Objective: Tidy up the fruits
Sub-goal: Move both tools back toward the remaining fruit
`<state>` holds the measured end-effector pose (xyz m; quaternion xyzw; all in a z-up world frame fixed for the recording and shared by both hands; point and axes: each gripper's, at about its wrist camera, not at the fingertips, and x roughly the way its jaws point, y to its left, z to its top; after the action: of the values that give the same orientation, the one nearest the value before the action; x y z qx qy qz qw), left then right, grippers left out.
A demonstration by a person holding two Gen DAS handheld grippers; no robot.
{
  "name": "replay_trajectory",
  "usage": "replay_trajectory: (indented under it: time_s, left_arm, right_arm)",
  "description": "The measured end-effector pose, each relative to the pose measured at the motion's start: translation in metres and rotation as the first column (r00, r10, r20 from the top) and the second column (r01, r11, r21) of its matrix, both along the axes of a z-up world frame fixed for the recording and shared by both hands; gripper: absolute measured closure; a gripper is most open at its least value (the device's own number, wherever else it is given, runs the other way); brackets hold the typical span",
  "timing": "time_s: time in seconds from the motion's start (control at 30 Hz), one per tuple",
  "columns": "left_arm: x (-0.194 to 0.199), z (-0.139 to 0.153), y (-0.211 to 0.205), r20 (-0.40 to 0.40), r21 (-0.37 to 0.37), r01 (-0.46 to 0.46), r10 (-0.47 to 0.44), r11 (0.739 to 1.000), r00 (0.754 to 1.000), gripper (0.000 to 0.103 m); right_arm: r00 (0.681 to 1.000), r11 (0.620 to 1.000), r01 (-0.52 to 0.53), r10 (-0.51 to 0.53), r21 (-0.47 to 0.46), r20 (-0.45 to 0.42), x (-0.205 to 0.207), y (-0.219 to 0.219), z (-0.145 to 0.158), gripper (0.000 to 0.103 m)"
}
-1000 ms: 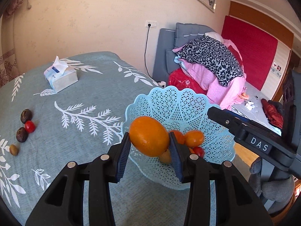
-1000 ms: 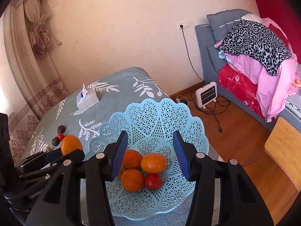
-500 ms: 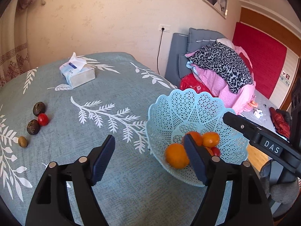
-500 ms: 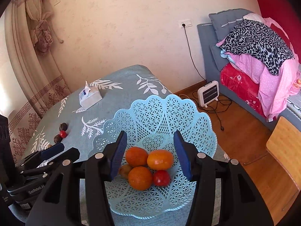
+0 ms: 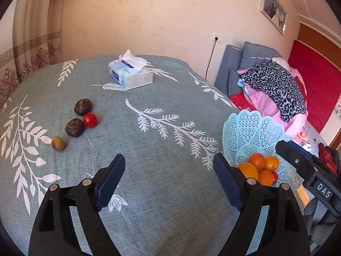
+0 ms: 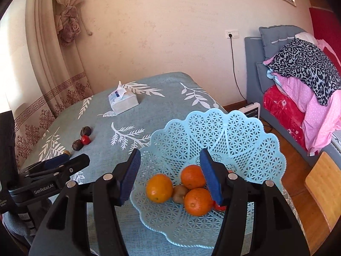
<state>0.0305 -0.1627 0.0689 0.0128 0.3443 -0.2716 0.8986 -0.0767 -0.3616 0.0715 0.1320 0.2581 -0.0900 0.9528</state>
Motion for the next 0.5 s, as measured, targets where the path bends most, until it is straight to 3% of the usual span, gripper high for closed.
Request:
replay_trajectory:
  time_s: [0.27,0.5]
  left_arm:
    - [0.031,-0.009,0.051,-0.017,0.02,-0.162,0.162,0.987,0.987,0.019]
    - [0.07,-0.024,0.098,-0.058,0.088,-0.31,0.315,0.947,0.947,0.02]
  right_arm:
    - [0.994,0.993,-0.111,0.111,-0.047,-0.005,0.019,0.043,0.0,0.044]
    - [0.981,0.98,-0.191,0.189,-0.05,-0.041,0.034,0.074,-0.01,0.044]
